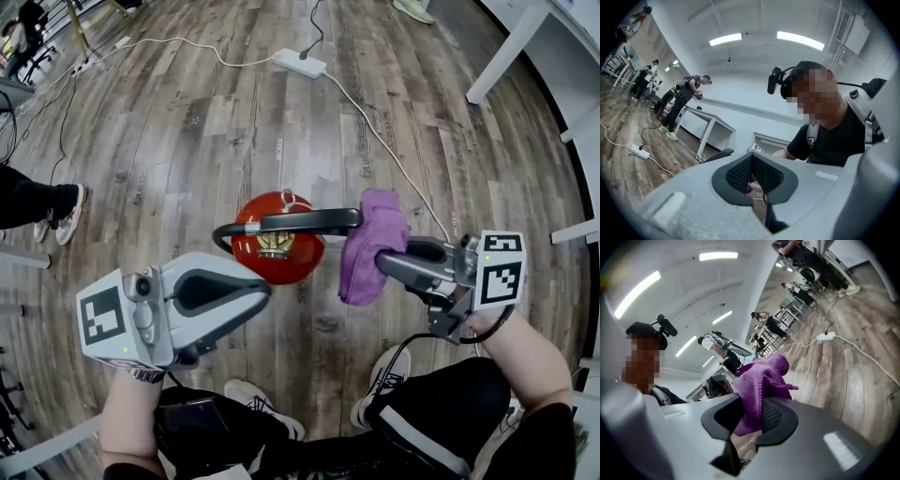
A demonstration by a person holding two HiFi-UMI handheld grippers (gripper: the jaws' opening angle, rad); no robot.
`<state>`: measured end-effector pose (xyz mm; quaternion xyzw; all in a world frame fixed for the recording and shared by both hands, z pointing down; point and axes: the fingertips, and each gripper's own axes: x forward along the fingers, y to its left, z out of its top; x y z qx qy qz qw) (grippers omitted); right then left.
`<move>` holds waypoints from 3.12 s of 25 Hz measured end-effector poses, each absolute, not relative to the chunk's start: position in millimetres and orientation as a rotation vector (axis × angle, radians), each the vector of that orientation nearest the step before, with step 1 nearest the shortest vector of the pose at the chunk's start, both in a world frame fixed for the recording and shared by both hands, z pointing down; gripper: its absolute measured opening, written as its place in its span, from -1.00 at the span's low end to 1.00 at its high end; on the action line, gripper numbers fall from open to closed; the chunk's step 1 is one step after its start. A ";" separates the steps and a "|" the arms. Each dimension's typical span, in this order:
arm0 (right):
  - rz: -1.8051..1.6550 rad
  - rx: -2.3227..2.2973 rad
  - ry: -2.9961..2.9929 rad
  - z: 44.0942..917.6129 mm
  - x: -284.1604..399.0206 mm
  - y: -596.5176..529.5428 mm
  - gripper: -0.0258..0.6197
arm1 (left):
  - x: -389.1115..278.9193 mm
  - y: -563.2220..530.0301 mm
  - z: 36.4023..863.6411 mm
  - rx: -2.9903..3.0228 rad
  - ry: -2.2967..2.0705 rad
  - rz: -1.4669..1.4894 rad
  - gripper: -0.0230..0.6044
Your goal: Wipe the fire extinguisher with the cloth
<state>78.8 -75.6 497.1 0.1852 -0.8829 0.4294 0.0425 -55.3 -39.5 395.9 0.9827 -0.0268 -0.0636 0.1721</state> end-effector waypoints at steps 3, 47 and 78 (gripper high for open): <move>1.384 0.501 -2.670 512.7 56.4 -74.1 -0.67 | -60.2 -44.6 389.7 2.772 -0.088 -0.255 -0.94; 1.074 0.392 -2.210 697.1 19.6 -63.8 -0.67 | -86.5 -67.0 431.1 2.673 -0.161 -0.245 -0.93; 1.541 0.516 -2.103 694.7 -44.5 -7.1 -0.67 | -85.3 -66.7 421.6 2.675 -0.153 -0.303 -0.93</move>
